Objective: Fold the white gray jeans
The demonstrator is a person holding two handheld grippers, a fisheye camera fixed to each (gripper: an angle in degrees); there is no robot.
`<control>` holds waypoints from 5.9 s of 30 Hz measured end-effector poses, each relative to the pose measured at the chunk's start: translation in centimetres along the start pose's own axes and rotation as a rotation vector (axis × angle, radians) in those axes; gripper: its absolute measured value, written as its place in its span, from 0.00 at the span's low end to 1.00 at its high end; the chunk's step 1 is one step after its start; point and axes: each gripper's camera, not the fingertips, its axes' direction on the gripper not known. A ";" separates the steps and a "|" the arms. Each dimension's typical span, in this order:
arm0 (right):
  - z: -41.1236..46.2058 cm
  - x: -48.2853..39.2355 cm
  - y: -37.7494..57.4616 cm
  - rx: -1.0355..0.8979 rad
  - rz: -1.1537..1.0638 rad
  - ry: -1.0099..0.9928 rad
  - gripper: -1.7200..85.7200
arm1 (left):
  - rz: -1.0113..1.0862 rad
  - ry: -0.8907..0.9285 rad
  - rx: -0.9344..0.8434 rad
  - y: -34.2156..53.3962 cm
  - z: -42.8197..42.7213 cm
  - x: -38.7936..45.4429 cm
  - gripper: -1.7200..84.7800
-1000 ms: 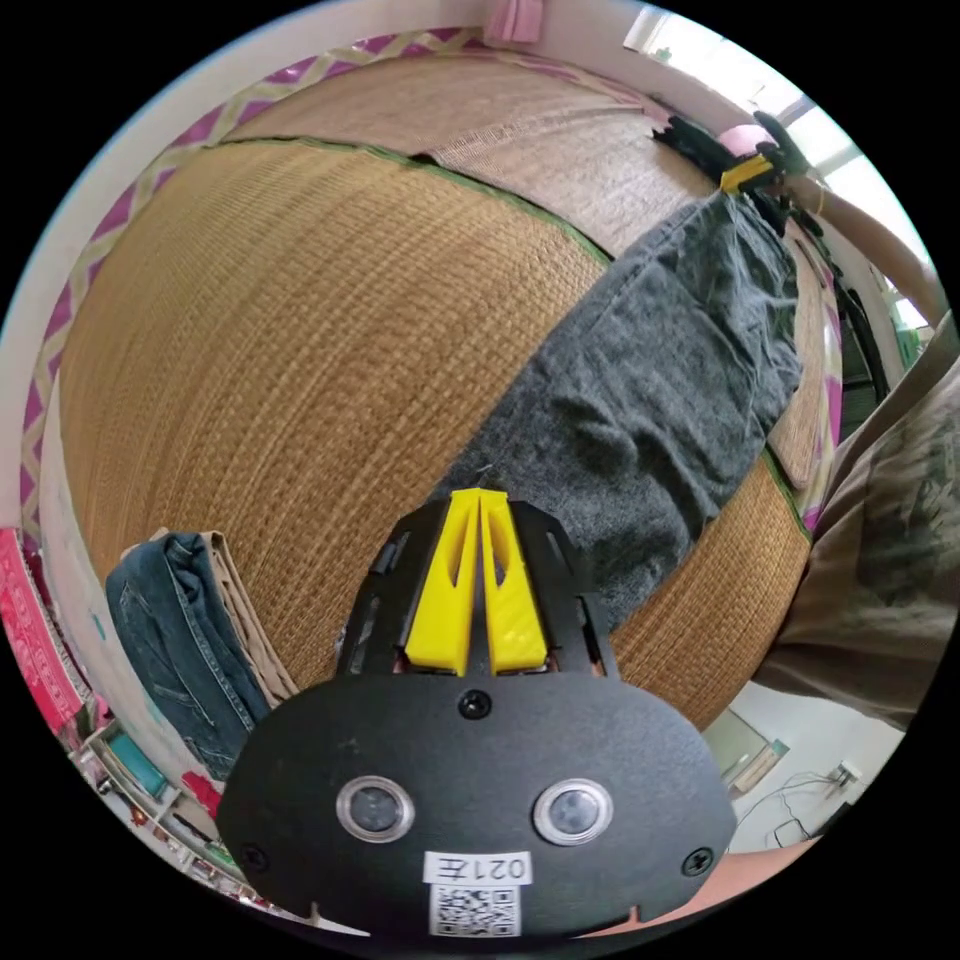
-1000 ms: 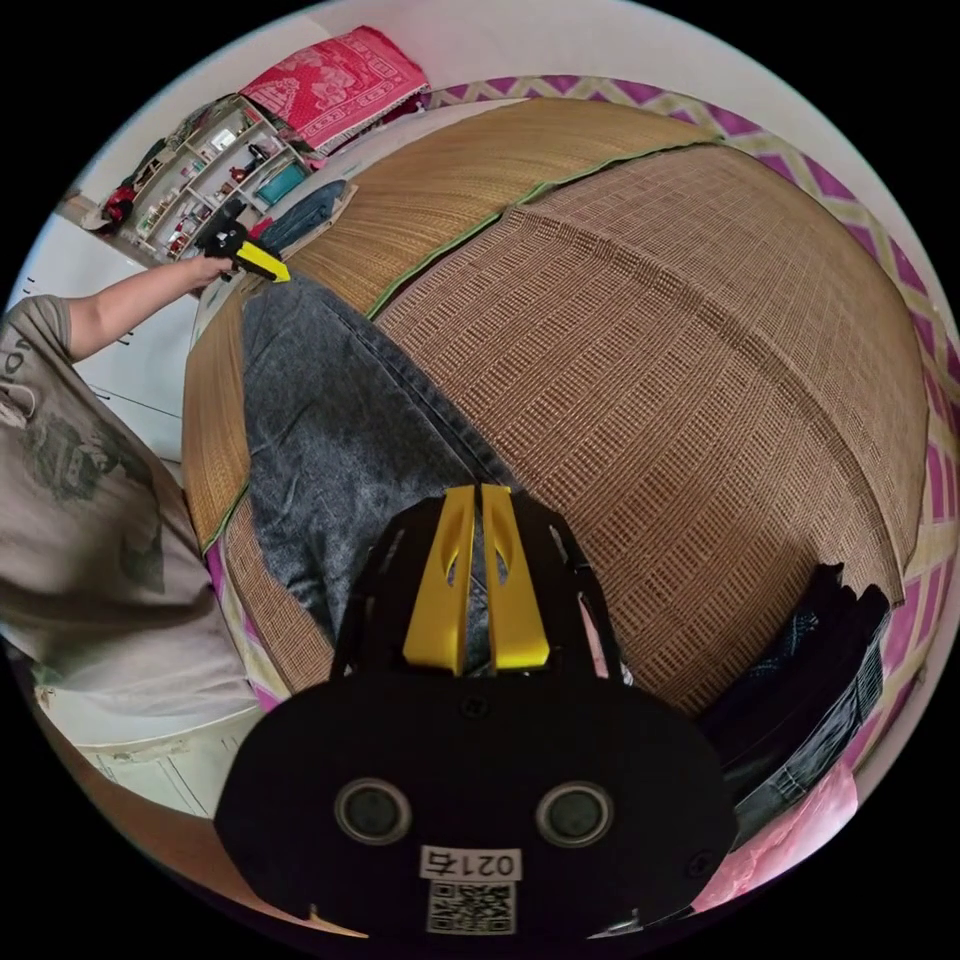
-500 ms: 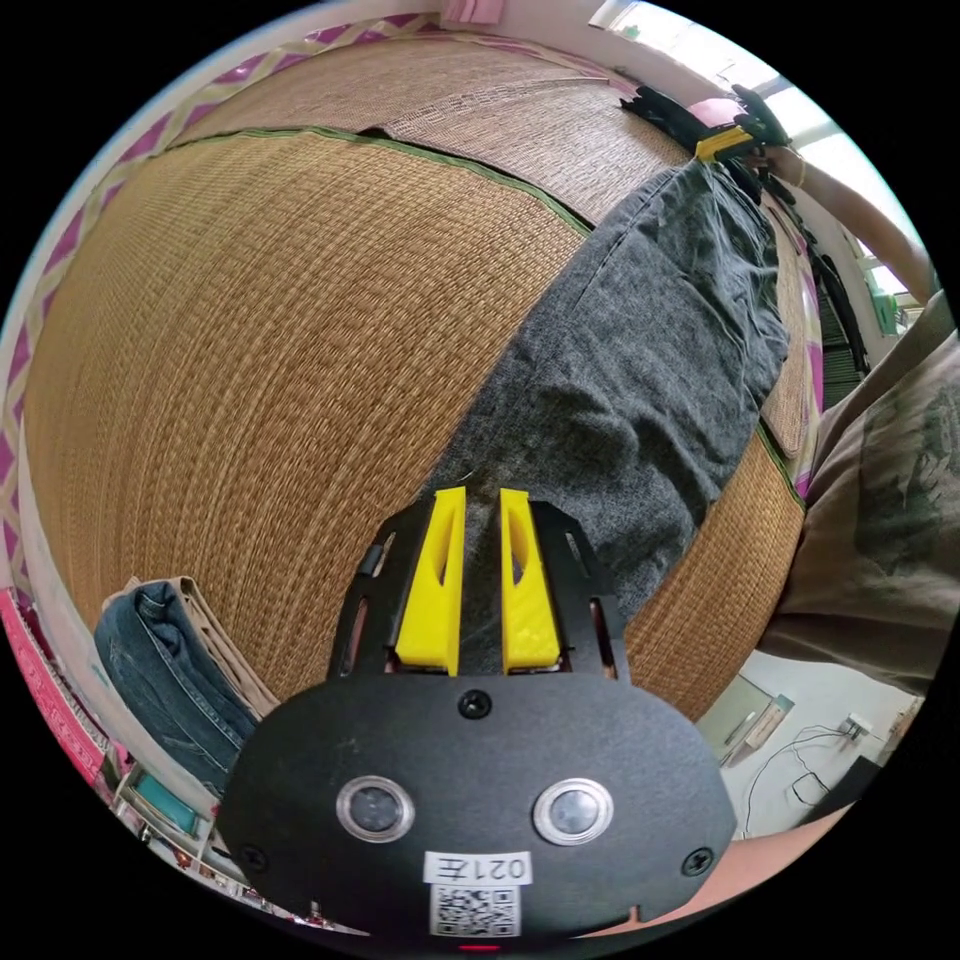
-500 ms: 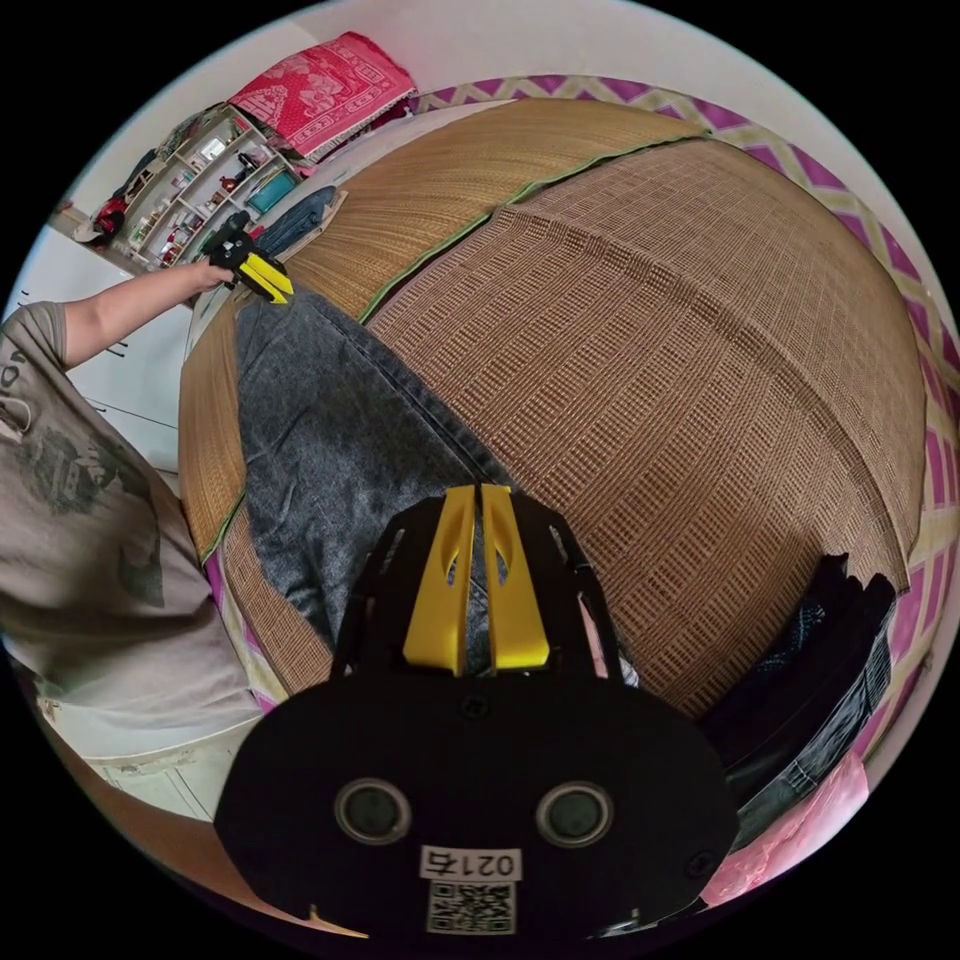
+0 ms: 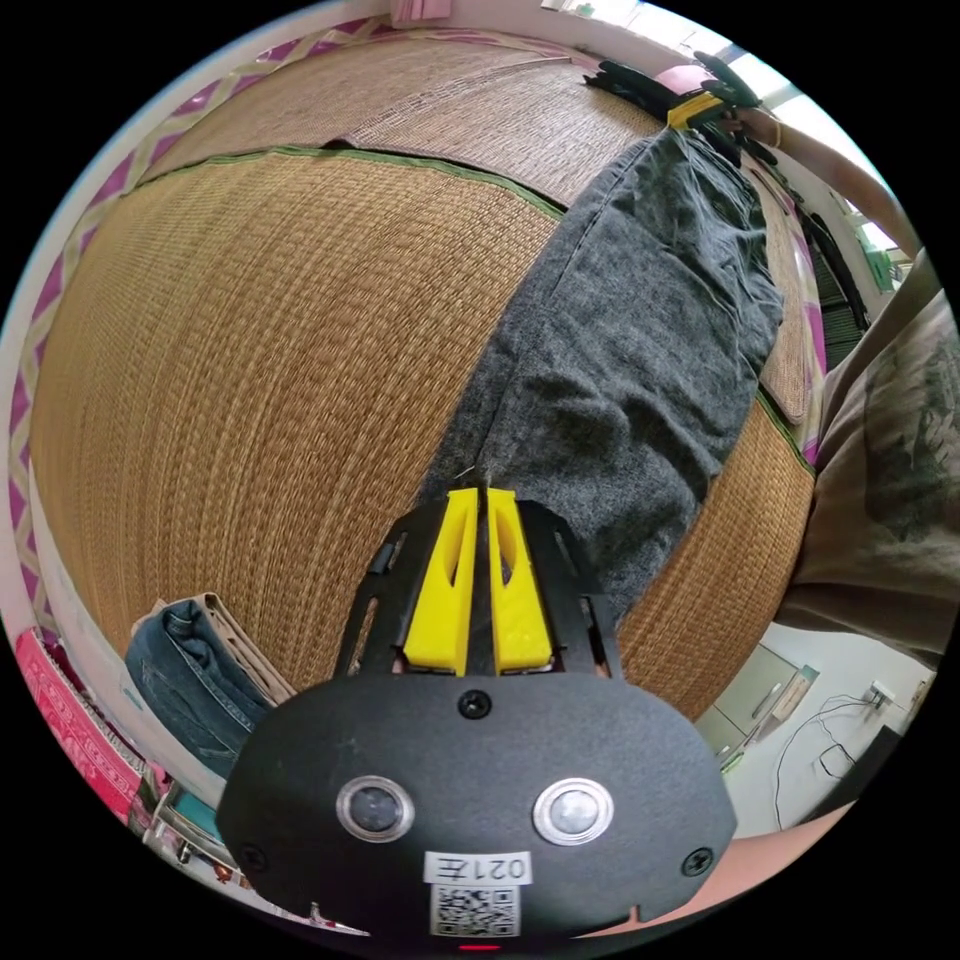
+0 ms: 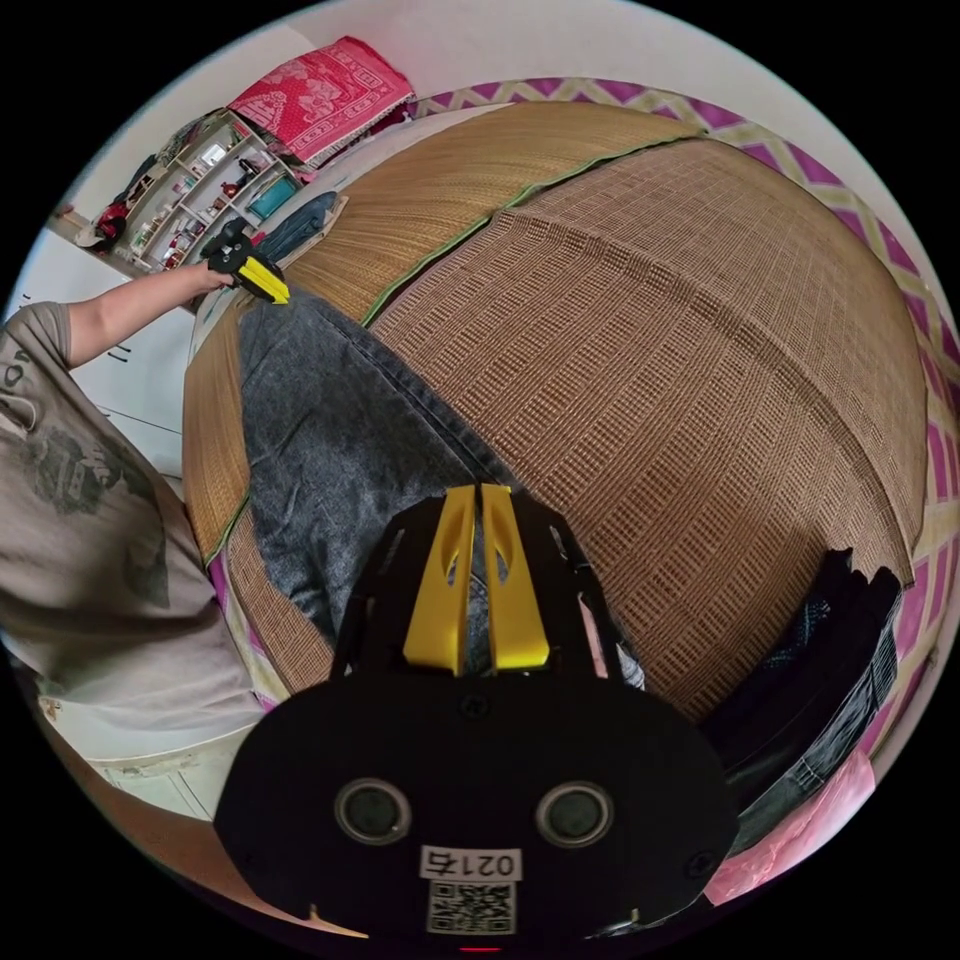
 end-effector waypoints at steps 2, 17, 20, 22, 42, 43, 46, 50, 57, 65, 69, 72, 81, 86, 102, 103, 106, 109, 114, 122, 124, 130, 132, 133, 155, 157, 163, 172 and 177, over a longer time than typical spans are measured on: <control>-1.2 0.5 0.2 0.009 -0.008 -0.010 0.01 | 0.000 0.006 0.033 0.9 -1.1 -0.2 0.02; -3.0 10.9 -0.2 -0.032 0.139 -0.041 0.01 | -0.189 0.122 0.105 7.9 5.3 -3.5 0.01; -3.2 11.9 -0.3 -0.072 0.192 -0.013 0.02 | -0.234 0.150 0.123 10.9 7.3 -2.7 0.02; -4.6 12.6 -0.1 -0.076 0.236 -0.029 0.03 | -0.284 0.147 0.179 13.6 7.3 -2.0 0.02; -27.5 2.6 24.3 0.270 0.620 -0.248 0.02 | -1.658 0.447 0.949 57.7 27.9 21.4 0.16; -28.0 2.3 24.8 0.277 0.627 -0.256 0.02 | -1.672 0.474 1.001 58.7 29.2 21.8 0.14; -30.9 0.9 26.3 0.304 0.640 -0.267 0.02 | -1.668 0.573 1.127 60.6 32.1 21.9 0.13; -35.3 -1.5 27.5 0.339 0.632 -0.274 0.01 | -1.600 0.654 1.254 61.6 35.0 21.3 0.12; -41.1 -7.6 29.0 0.340 0.624 -0.240 0.01 | -1.418 0.777 1.424 61.9 36.6 20.5 0.05; -45.1 -14.3 35.1 0.335 0.658 -0.208 0.01 | -0.952 0.535 1.340 56.0 18.3 25.1 0.01; -45.5 -14.5 39.7 0.327 0.698 -0.264 0.01 | -0.702 0.387 1.192 45.5 8.2 31.3 0.01; -45.8 -12.8 42.4 0.328 0.700 -0.313 0.01 | -0.586 0.287 1.060 35.2 4.8 37.4 0.01; -48.2 -5.8 48.9 0.306 0.642 -0.442 0.01 | -0.620 0.123 0.605 8.7 10.6 46.0 0.02; -51.0 -3.6 53.1 0.319 0.654 -0.453 0.01 | -0.629 -0.009 0.545 3.5 10.7 48.1 0.05; -47.1 6.6 58.0 0.900 1.291 -0.631 0.18 | -0.454 0.309 0.566 3.6 6.9 47.4 0.17; -46.9 6.6 57.7 0.932 1.295 -0.637 0.18 | -0.454 0.307 0.565 4.4 6.2 47.7 0.16; -45.9 6.0 56.0 1.036 1.342 -0.653 0.17 | -0.457 0.305 0.569 6.9 4.6 48.5 0.16; -45.5 5.3 53.7 1.093 1.347 -0.666 0.18 | -0.506 0.312 0.602 10.4 3.4 48.9 0.15; -46.4 4.1 48.8 0.953 1.410 -0.616 0.12 | -0.592 0.325 0.665 16.7 2.4 48.2 0.13; -60.9 -10.4 27.2 0.791 0.985 -0.091 0.10 | -0.641 0.427 0.783 27.6 2.1 42.5 0.11; -63.4 -16.9 18.4 0.724 0.793 0.063 0.10 | -0.640 0.452 0.798 29.9 2.2 41.1 0.11; -56.1 -42.4 -9.4 0.466 0.202 0.449 0.11 | -0.635 0.447 0.801 37.7 2.5 37.6 0.10; -47.3 -49.7 -17.2 0.353 0.052 0.490 0.11 | -0.644 0.442 0.794 40.0 2.8 36.8 0.10; -44.7 -51.1 -18.9 0.317 0.023 0.492 0.11 | -0.653 0.444 0.791 41.4 3.1 36.2 0.10; -30.8 -33.4 -13.9 0.297 0.344 0.062 0.09 | -0.693 0.521 0.837 34.8 3.6 17.1 0.15; -30.4 -25.7 -9.6 0.268 0.492 0.035 0.12 | -0.746 0.609 0.785 32.8 6.0 14.2 0.19; -23.7 -5.2 2.0 0.229 0.776 -0.320 0.17 | -0.844 0.851 0.664 28.8 12.6 7.7 0.22; -14.4 7.0 5.7 0.210 0.769 -0.748 0.07 | -0.831 1.036 0.505 25.2 13.0 2.6 0.10; -20.4 10.1 8.9 0.260 0.612 -0.751 0.03 | -0.765 0.937 0.532 22.9 5.6 3.6 0.08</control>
